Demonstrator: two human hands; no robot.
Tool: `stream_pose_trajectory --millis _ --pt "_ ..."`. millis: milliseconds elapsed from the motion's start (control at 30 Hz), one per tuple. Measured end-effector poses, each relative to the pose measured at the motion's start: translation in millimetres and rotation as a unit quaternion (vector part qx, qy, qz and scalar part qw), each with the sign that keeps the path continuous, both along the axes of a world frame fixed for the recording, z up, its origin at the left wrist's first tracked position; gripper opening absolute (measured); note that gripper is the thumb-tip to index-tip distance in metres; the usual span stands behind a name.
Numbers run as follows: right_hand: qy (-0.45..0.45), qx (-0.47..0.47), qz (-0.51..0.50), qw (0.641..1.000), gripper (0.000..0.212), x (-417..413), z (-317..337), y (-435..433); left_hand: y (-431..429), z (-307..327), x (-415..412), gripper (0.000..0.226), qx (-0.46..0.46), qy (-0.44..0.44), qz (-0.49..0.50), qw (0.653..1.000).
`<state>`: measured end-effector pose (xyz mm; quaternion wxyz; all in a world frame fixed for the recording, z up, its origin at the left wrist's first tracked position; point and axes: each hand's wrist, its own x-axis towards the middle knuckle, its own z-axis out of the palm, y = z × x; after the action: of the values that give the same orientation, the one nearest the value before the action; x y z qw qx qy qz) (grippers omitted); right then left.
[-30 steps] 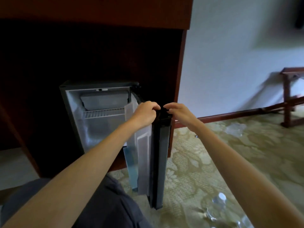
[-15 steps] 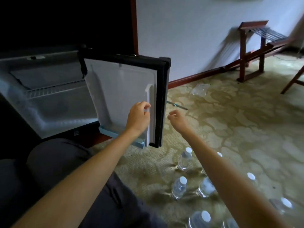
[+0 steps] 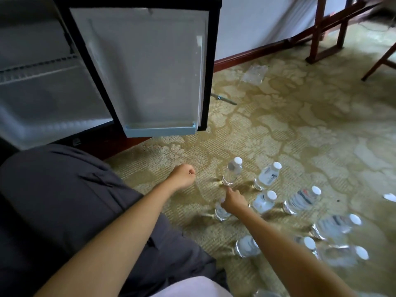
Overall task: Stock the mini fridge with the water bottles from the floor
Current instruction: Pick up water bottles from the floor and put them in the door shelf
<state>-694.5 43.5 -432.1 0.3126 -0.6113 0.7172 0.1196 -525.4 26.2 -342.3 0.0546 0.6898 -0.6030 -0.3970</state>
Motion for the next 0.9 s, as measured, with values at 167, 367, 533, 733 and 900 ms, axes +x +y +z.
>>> stream_pose_trajectory --millis 167,367,533,733,900 --pt "0.007 -0.047 0.007 0.999 0.058 -2 -14 8 0 -2 4 0.027 0.018 0.013 -0.019 1.0" --pt "-0.062 -0.093 -0.004 0.994 0.033 0 -5 -5 -4 -1 17 0.026 0.038 0.025 -0.028 0.999" --pt "-0.104 -0.125 0.048 0.986 0.03 22 26 -28 -13 7 33 0.036 0.053 0.019 -0.054 0.997" --pt "-0.19 -0.149 0.122 0.963 0.03 69 89 -68 -21 9 52 0.078 0.109 -0.021 -0.102 0.989" --pt "-0.268 -0.174 0.163 0.934 0.027 108 144 -98 -44 14 72 0.057 0.035 -0.001 -0.089 0.995"
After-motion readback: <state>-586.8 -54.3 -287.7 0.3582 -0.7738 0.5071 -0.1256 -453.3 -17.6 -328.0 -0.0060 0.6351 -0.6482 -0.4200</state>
